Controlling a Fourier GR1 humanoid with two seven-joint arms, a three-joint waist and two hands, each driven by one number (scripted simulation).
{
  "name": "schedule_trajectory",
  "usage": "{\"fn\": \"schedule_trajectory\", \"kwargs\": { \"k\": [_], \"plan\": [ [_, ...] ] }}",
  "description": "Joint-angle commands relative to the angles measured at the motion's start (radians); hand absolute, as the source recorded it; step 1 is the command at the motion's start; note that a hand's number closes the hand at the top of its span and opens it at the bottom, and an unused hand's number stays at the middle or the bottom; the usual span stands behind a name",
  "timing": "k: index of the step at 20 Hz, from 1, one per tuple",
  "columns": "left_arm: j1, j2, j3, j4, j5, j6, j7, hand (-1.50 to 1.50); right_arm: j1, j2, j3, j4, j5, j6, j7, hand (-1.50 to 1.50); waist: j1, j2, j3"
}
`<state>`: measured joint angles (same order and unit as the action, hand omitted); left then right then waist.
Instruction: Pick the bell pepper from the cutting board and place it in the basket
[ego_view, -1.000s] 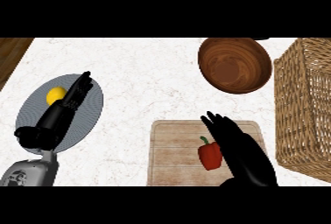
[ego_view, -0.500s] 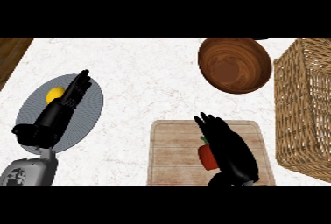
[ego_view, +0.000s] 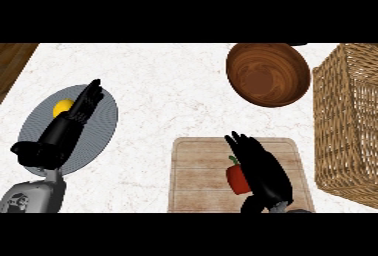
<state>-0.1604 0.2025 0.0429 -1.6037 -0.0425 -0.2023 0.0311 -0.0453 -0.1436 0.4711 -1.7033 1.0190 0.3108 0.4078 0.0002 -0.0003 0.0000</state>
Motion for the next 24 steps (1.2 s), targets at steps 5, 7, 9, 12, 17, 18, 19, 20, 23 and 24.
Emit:
{"fn": "schedule_trajectory", "kwargs": {
  "k": [5, 7, 9, 12, 17, 18, 19, 20, 23, 24],
  "plan": [
    [0.057, -0.005, 0.016, -0.038, -0.014, -0.018, -0.022, 0.00, 0.010, 0.014, -0.027, 0.068, -0.006, 0.030, -0.060, -1.50, 0.001, 0.000, 0.000],
    [0.007, 0.007, 0.024, -0.061, 0.014, -0.037, 0.040, 0.00, -0.025, 0.029, 0.007, 0.054, -0.007, 0.114, -0.033, 1.50, 0.002, -0.001, 0.000],
    [0.054, -0.030, -0.009, -0.017, -0.038, -0.008, -0.042, 0.00, -0.014, -0.058, -0.047, 0.050, -0.021, 0.131, -0.104, 1.50, 0.000, 0.000, 0.000],
    [0.029, -0.026, 0.006, -0.059, -0.010, -0.023, 0.020, 0.00, -0.005, 0.043, 0.035, 0.162, 0.068, 0.000, -0.088, 1.50, 0.002, 0.000, 0.000],
    [-0.018, -0.052, -0.006, 0.049, -0.060, 0.016, -0.045, 0.00, -0.050, -0.003, 0.084, 0.166, 0.135, -0.004, -0.148, 1.50, 0.000, 0.001, 0.000],
    [-0.048, -0.025, 0.024, 0.044, -0.021, -0.018, -0.005, 0.00, -0.051, -0.021, 0.058, 0.168, 0.137, -0.018, -0.170, 1.50, 0.000, 0.000, 0.000],
    [-0.056, -0.036, 0.014, 0.107, -0.057, 0.003, -0.060, 0.00, -0.007, 0.009, 0.125, 0.150, 0.187, -0.084, -0.146, 1.50, -0.004, 0.001, 0.000],
    [-0.033, -0.001, 0.043, 0.034, -0.010, -0.037, 0.006, 0.00, -0.067, -0.031, 0.046, 0.164, 0.153, -0.043, -0.191, 1.50, 0.001, 0.000, 0.000],
    [0.025, 0.012, 0.056, 0.042, 0.006, -0.066, -0.051, 0.00, 0.086, -0.077, 0.032, 0.069, 0.156, -0.124, -0.174, 1.50, -0.004, -0.001, 0.000],
    [0.023, -0.016, 0.025, -0.002, -0.025, -0.031, -0.032, 0.00, 0.163, -0.104, 0.033, -0.040, 0.150, -0.108, -0.144, 1.50, -0.010, -0.003, 0.000]
  ]
}}
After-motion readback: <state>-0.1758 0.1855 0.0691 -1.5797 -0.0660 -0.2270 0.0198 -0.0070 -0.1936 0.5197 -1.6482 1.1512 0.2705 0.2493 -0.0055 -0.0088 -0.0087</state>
